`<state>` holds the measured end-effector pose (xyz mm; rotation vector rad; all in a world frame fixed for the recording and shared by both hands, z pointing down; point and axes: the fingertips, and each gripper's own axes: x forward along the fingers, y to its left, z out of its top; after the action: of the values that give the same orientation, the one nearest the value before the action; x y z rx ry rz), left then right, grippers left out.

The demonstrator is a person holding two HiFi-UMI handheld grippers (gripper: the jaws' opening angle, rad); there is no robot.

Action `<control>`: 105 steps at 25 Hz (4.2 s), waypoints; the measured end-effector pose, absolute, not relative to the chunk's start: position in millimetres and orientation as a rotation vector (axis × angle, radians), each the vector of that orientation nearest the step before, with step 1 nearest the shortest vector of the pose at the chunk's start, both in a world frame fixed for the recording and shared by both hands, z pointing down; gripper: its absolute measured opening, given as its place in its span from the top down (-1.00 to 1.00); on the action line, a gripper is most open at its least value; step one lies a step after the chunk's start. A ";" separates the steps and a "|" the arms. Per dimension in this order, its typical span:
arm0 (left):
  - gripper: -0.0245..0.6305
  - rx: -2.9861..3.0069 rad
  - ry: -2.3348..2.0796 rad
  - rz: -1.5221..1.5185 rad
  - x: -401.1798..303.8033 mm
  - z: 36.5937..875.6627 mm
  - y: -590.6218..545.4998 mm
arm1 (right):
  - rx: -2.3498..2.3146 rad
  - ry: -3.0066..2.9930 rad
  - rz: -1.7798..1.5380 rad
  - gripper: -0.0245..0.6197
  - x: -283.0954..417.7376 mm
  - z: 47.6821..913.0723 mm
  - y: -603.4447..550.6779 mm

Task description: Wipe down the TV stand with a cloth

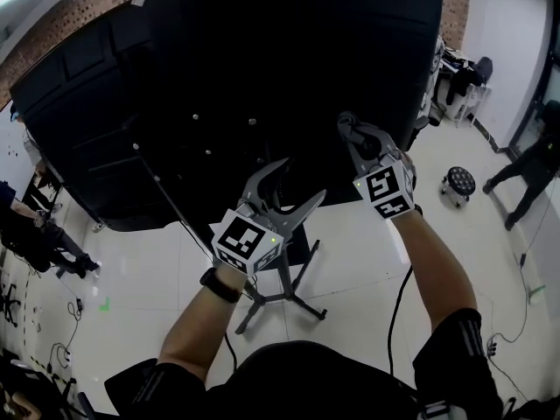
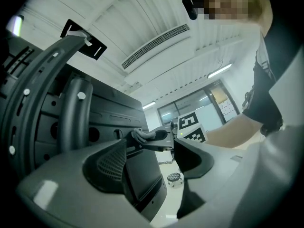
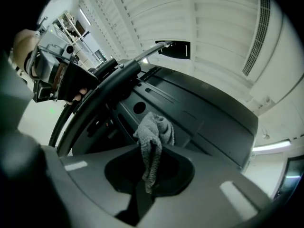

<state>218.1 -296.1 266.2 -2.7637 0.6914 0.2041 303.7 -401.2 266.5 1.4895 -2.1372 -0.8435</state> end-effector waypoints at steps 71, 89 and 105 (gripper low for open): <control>-0.06 -2.567 1.139 0.296 -276.3 251.3 -314.4 | 0.819 -1.542 -1.497 0.86 -296.6 195.4 -404.5; -0.06 -2.653 0.968 0.324 -219.9 247.3 -320.9 | 0.785 -1.143 -1.308 0.86 -187.6 204.2 -411.7; -0.06 -2.634 1.127 0.309 -278.7 264.9 -327.9 | 0.699 -1.478 -1.474 0.86 -300.5 241.5 -379.5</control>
<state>-278.7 -327.9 264.9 -2.6342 1.1273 0.3091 -300.5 -379.5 241.5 0.6985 -1.4784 -1.4740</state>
